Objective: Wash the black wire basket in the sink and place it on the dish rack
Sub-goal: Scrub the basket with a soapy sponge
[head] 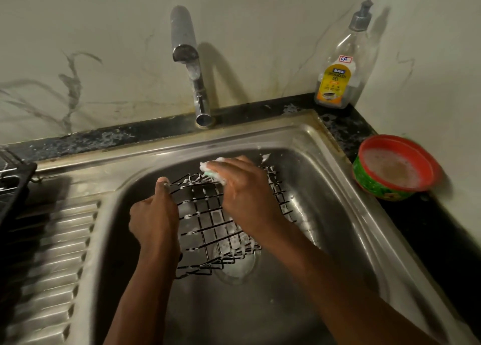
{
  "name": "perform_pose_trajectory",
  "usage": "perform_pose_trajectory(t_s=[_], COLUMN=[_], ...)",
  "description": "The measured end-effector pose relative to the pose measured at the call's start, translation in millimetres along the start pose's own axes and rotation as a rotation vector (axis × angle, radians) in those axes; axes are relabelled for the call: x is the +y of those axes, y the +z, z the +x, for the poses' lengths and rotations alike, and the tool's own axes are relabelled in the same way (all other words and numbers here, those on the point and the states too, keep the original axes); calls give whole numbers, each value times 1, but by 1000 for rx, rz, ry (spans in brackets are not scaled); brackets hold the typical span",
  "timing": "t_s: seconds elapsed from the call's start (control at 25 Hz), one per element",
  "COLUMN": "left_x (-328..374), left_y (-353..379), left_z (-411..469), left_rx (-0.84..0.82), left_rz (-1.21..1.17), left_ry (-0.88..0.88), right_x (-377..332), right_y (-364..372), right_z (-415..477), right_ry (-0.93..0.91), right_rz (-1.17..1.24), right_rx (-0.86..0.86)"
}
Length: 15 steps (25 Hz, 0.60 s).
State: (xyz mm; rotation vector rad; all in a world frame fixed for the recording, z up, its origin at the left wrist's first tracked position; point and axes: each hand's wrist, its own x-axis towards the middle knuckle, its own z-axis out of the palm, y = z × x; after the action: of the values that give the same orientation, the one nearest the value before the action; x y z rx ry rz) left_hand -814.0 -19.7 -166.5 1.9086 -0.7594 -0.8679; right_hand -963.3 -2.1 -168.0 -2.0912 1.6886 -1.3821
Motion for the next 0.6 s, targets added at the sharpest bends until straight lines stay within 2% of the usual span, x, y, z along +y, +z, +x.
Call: perform_pose_trajectory(t_s=[0.08, 0.2, 0.28, 0.36, 0.48, 0.6], left_x=[-1, 1, 4, 6, 8, 5], left_y=[-1, -5, -6, -6, -6, -5], left_z=[4, 4, 1, -1, -4, -3], left_rx=[0, -2, -4, -4, -7, -2], left_rz=[-9, -17, -25, -18, -4, -7], left_ry=[-10, 3, 10, 8, 6, -2], right_x=[28, 68, 69, 40, -21, -44], right_y=[-9, -26, -27, -16, 1, 11], right_z=[-5, -3, -2, 1, 1, -5], right_ry=[155, 576, 666, 550, 218, -34], right_rz=[-85, -283, -293, -204, -29, -26], right_rx=[-21, -93, -85, -68, -38, -38])
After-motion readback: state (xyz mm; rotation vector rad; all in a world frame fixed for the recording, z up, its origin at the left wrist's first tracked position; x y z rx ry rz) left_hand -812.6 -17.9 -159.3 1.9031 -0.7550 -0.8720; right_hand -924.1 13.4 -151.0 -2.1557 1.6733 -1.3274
